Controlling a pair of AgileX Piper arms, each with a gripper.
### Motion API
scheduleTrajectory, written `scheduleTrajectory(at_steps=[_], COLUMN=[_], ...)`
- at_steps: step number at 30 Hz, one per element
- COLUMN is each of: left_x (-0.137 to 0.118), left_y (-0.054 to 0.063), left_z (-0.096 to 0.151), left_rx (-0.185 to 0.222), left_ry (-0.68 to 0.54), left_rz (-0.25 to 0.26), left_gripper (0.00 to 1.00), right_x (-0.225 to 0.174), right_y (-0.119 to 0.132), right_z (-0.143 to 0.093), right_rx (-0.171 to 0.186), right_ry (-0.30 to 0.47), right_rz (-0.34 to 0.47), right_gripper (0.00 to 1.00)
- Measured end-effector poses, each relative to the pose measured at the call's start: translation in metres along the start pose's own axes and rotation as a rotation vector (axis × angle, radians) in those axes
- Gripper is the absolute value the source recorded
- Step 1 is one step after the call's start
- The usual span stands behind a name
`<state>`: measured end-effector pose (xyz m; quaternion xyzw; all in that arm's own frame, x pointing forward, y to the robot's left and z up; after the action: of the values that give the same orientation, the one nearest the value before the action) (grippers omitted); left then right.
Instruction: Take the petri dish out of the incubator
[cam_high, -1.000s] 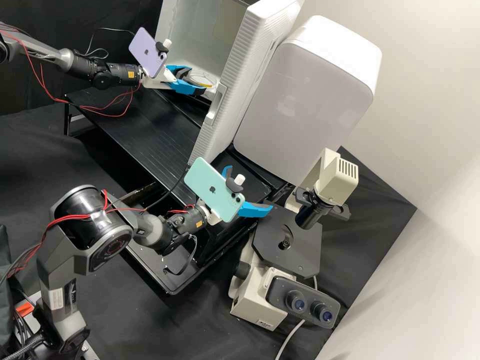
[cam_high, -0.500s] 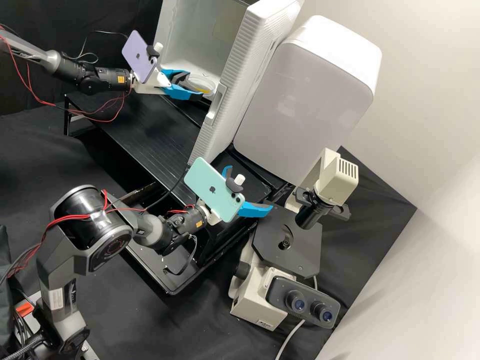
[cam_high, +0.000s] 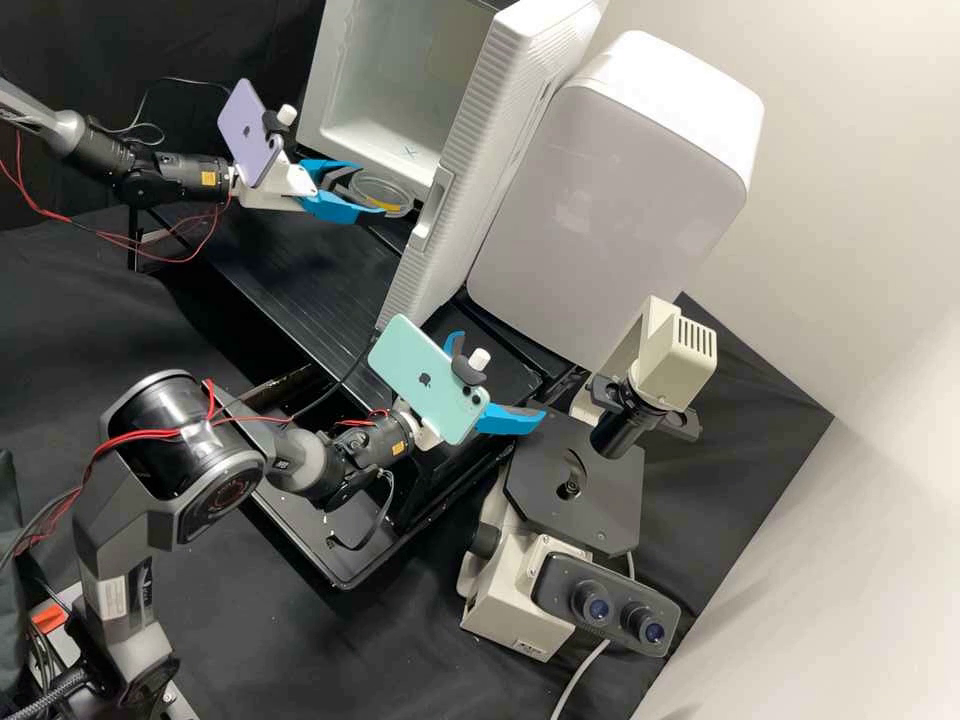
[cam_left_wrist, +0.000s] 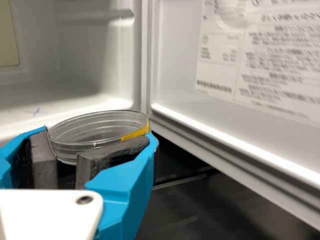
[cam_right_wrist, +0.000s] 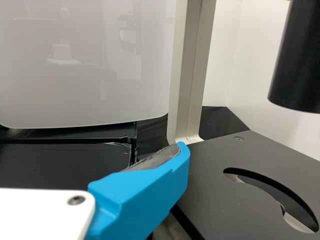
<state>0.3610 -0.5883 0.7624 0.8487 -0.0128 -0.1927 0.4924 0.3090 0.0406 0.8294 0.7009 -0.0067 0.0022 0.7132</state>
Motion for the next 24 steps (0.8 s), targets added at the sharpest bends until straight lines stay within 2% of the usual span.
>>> scheduleTrajectory(at_steps=[5,10,18,24], left_x=[-0.016,-0.039,-0.067,-0.076], left_y=[-0.013,-0.022,-0.030,-0.035], left_z=[0.004,0.008,0.020,0.022], left_rx=[0.001,0.004,0.005,0.005], left_ry=[-0.010,-0.030,-0.076,-0.090], left_rz=[-0.035,-0.047,-0.044,-0.045], left_gripper=[0.00,0.00,0.00,0.00], right_x=[0.000,0.000,0.000,0.000], right_y=[0.000,0.000,0.000,0.000], right_z=[0.000,0.000,0.000,0.000], right_rx=[0.000,0.000,0.000,0.000], right_ry=[0.000,0.000,0.000,0.000], right_rz=[0.000,0.000,0.000,0.000], right_gripper=[1.00,1.00,1.00,1.00])
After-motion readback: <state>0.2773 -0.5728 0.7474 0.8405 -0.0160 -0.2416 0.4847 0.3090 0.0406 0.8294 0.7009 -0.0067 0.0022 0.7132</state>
